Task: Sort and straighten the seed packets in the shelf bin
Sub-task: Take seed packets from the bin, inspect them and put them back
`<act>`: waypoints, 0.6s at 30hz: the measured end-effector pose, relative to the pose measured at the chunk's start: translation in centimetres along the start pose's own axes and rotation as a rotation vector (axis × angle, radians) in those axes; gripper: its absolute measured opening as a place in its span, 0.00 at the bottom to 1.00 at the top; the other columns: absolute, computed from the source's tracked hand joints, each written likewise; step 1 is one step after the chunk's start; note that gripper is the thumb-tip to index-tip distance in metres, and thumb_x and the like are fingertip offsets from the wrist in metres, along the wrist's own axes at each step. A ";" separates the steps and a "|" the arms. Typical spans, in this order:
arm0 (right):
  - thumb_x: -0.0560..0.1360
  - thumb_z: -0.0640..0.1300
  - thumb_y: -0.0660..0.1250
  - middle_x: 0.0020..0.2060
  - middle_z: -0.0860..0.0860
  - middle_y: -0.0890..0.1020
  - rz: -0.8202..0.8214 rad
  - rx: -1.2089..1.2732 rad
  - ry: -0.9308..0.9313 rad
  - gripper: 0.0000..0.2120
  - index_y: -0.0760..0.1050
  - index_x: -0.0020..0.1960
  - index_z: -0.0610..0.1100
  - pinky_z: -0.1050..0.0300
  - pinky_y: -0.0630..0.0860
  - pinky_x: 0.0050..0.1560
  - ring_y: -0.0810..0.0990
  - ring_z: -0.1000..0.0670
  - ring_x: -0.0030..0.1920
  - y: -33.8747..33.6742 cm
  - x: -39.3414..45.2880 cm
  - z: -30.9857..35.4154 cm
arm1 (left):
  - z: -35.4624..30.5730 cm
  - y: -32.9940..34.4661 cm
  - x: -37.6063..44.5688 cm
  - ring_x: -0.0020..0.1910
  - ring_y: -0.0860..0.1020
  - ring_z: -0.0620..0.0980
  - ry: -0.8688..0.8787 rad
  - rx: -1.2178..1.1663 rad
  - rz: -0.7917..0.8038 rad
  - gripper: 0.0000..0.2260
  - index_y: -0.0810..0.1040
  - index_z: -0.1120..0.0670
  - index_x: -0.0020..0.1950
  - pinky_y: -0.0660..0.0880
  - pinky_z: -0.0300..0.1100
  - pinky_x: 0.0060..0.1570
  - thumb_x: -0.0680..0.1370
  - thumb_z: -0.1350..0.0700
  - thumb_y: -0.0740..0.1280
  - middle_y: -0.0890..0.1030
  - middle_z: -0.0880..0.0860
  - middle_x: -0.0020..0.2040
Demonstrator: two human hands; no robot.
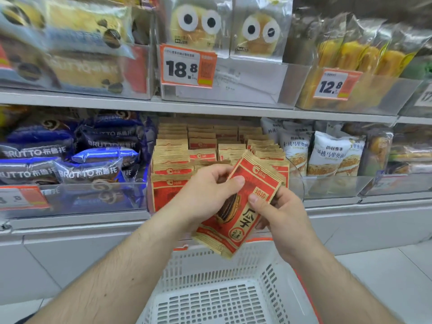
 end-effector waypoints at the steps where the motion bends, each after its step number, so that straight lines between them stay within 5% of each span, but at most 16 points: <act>1: 0.69 0.42 0.72 0.37 0.49 0.85 0.008 -0.005 -0.008 0.11 0.78 0.50 0.41 0.63 0.74 0.28 0.82 0.53 0.33 0.3 0.3 0.6 | -1.0 -0.5 0.2 0.45 0.86 0.47 0.019 0.007 0.002 0.07 0.82 0.48 0.56 0.82 0.42 0.44 0.82 0.54 0.65 0.87 0.48 0.48; 5: 0.67 0.45 0.78 0.43 0.47 0.86 -0.034 -0.025 -0.074 0.14 0.79 0.49 0.44 0.48 0.80 0.42 0.85 0.46 0.43 0.7 2.4 3.3 | -4.7 -3.9 1.1 0.42 0.84 0.45 0.142 -0.025 -0.122 0.09 0.81 0.49 0.55 0.80 0.42 0.44 0.84 0.53 0.61 0.86 0.48 0.45; 8: 0.72 0.40 0.73 0.41 0.48 0.86 -0.104 -0.038 -0.182 0.05 0.79 0.47 0.44 0.45 0.81 0.44 0.85 0.46 0.43 0.6 4.4 6.2 | -5.4 -7.0 1.9 0.38 0.83 0.48 0.213 -0.157 -0.315 0.10 0.81 0.51 0.51 0.80 0.42 0.39 0.84 0.59 0.60 0.85 0.50 0.43; 13: 0.77 0.38 0.70 0.40 0.52 0.85 -0.213 -0.171 -0.426 0.07 0.77 0.45 0.49 0.53 0.82 0.44 0.85 0.50 0.44 0.8 7.2 10.1 | -4.2 -9.0 2.8 0.43 0.81 0.45 0.178 0.249 -0.491 0.09 0.81 0.45 0.50 0.74 0.36 0.41 0.79 0.58 0.65 0.84 0.45 0.46; 18: 0.75 0.40 0.72 0.44 0.55 0.84 -0.130 -0.400 -0.464 0.09 0.76 0.46 0.54 0.48 0.81 0.53 0.84 0.53 0.48 2.6 10.5 10.3 | -3.5 -7.3 3.5 0.65 0.75 0.45 0.096 0.840 -0.241 0.18 0.77 0.42 0.66 0.73 0.46 0.63 0.76 0.49 0.67 0.78 0.41 0.64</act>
Point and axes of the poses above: each hand's wrist, its own x-axis towards the middle knuckle, its own y-axis out of the palm, z = x × y, the point moved 6 cm from there along x, towards the middle knuckle
